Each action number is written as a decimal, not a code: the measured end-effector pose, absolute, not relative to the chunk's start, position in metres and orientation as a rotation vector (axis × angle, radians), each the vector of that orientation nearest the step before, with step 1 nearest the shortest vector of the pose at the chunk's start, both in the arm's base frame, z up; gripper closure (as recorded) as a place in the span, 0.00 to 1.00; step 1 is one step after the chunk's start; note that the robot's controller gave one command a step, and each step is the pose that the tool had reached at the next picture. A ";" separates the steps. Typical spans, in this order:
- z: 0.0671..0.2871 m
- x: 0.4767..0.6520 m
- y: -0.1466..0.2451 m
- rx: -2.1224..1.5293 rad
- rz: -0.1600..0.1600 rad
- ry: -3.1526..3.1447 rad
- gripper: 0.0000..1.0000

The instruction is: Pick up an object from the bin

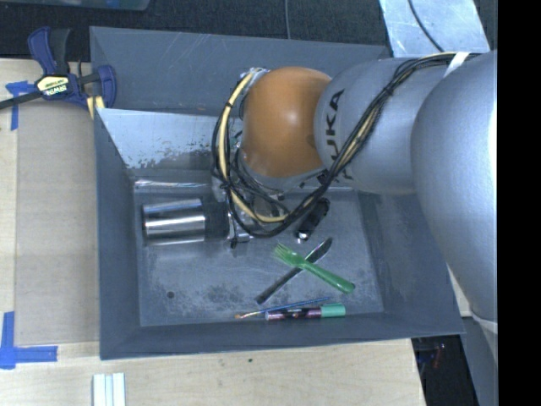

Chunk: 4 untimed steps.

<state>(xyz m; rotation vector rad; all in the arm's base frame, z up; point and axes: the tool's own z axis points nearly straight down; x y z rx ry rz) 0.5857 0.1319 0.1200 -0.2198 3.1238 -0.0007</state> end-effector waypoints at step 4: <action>0.138 0.578 0.109 -0.195 0.007 3.110 0.00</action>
Offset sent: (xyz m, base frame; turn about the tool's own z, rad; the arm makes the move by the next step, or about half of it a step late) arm -0.0031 -0.0063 0.0928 0.0165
